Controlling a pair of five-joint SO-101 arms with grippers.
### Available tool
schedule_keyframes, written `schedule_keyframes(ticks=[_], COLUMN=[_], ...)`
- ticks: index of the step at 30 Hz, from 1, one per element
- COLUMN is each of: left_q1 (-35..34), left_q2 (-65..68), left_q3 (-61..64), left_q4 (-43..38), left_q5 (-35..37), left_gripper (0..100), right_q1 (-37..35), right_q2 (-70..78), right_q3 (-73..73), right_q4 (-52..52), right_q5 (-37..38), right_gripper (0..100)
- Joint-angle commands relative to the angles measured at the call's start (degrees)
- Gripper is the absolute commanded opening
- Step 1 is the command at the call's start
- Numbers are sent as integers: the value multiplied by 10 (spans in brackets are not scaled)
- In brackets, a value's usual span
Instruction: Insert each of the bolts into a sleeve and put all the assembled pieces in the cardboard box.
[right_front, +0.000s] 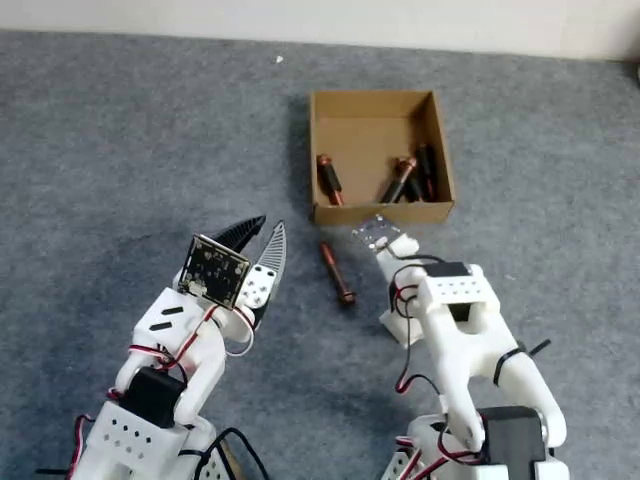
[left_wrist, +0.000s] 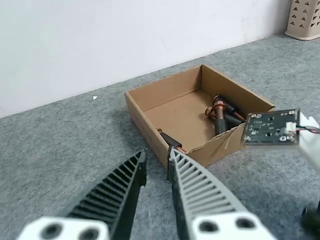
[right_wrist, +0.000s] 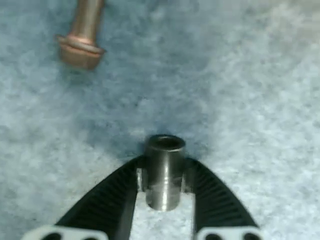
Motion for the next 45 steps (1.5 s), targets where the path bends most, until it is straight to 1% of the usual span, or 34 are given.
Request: schedule_keyframes(ticks=[1, 3, 6, 8, 10, 13, 16, 18, 20, 25, 29, 33, 38, 42, 45], left_q1=[11, 11, 11, 11, 11, 11, 11, 11, 12, 12, 13, 53, 96, 113, 122], left_q2=[-1, -1, 1, 2, 2, 3, 3, 4, 4, 4, 12, 105, 307, 465, 570], left_q3=[-6, -6, -6, -7, -7, -9, -12, -22, -44, -124, -150, -175, -240, -276, -302], left_q4=[-13, -13, -14, -14, -13, -13, -12, -3, 29, 131, 160, 160, 142, 77, 27], left_q5=[-9, -9, -9, -9, -9, -9, -10, -28, -47, -48, -49, -60, -67, -64, -64], left_gripper=[85, 85, 85, 85, 85, 85, 87, 87, 87, 87, 88, 88, 88, 88, 88], right_q1=[6, 6, 6, 6, 6, 6, 5, 5, 5, 7, 42, 82, 114, 133, 135], right_q2=[-15, -54, -141, -204, -264, -335, -361, -362, -361, -366, -366, -366, -366, -366, -366], right_q3=[4, 4, 0, 0, 1, 4, 9, 24, 54, 129, 151, 152, 152, 151, 151], right_q4=[-17, 4, 95, 138, 157, 160, 160, 139, 91, -18, -51, -62, -62, -63, -63], right_q5=[3, 2, -3, -36, -76, -130, -177, -207, -244, -311, -343, -367, -384, -389, -389], right_gripper=[12, 4, 5, 5, 5, 5, 5, 5, 5, 5, 5, 5, 5, 5, 5])
